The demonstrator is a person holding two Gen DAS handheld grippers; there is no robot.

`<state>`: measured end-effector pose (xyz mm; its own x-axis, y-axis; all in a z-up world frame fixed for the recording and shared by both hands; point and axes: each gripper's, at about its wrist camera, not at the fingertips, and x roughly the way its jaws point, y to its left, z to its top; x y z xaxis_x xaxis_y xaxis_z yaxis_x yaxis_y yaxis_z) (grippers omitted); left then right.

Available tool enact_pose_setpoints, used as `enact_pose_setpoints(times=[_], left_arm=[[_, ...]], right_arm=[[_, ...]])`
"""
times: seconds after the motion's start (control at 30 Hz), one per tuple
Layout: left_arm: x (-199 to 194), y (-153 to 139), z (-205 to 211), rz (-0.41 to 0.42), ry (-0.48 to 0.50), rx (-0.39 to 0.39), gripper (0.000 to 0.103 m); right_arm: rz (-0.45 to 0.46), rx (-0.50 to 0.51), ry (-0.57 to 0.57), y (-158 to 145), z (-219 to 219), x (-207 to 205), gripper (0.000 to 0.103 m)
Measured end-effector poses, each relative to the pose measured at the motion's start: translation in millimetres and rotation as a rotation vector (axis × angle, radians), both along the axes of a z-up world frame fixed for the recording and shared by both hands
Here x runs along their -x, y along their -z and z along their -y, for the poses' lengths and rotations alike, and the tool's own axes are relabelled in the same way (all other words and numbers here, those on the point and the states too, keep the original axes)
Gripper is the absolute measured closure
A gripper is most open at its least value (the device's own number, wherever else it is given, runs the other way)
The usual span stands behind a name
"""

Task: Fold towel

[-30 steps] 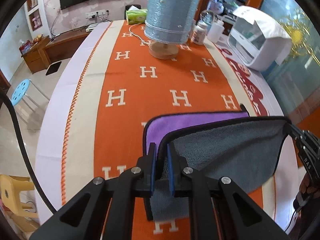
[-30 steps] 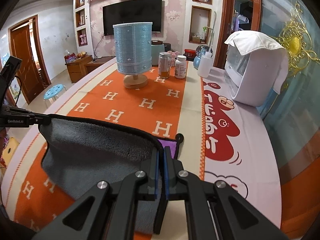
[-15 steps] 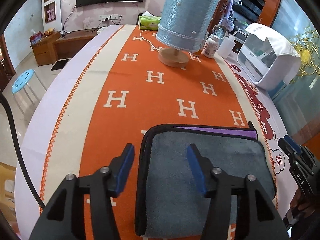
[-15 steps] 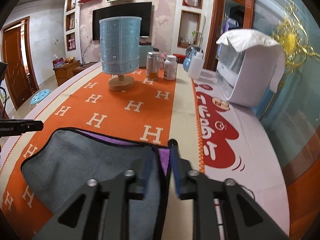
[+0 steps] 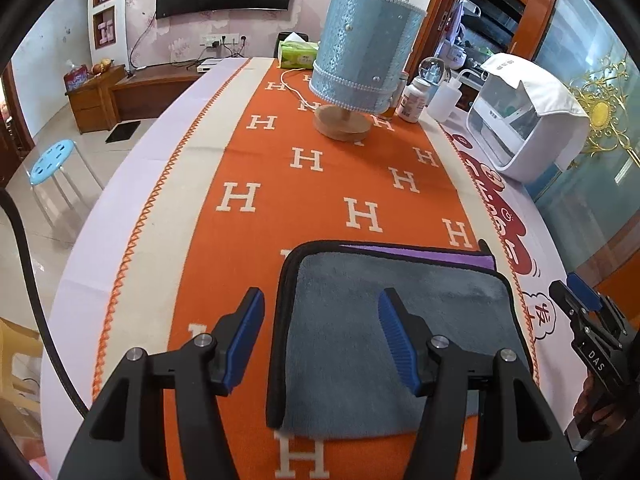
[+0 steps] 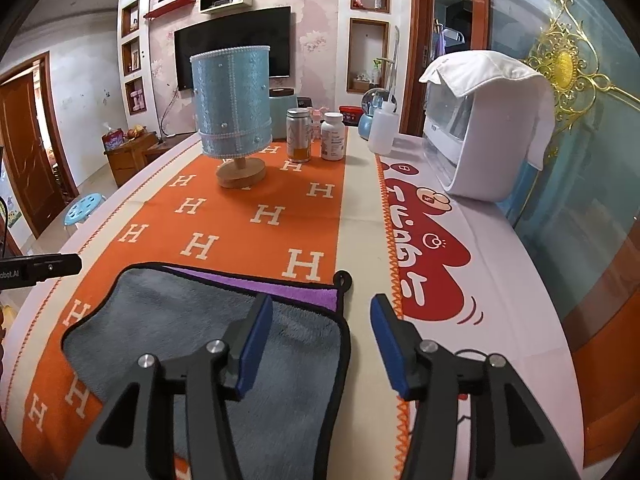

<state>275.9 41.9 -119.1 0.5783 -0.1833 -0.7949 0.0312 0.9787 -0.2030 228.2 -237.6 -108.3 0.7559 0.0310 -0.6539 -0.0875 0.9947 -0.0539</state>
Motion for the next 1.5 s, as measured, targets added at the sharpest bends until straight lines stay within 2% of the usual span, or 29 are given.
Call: enact_pose_setpoints(times=[0.33,0.57,0.8,1.07,1.5], left_arm=[[53.1,-34.4,6.6,0.017,0.019,-0.037,0.045],[98.7,-49.1,12.3,0.020,0.045,-0.055,0.044],[142.8,-56.6,14.0,0.012,0.069,-0.055,0.043],[184.6,-65.5,16.9,-0.001,0.084,-0.117,0.026],[232.5,-93.7,20.5,-0.010,0.095,-0.110,0.021]], right_arm=[[0.002,-0.053,-0.007,-22.2,-2.2,47.8,0.044],[-0.033,-0.064,-0.020,-29.1,-7.6,91.2,0.041],[-0.070,-0.076,-0.015,-32.3,-11.8,132.2,0.025],[-0.105,-0.060,-0.032,-43.6,-22.4,173.2,0.009],[-0.250,-0.094,0.002,-66.7,-33.0,223.9,0.005]])
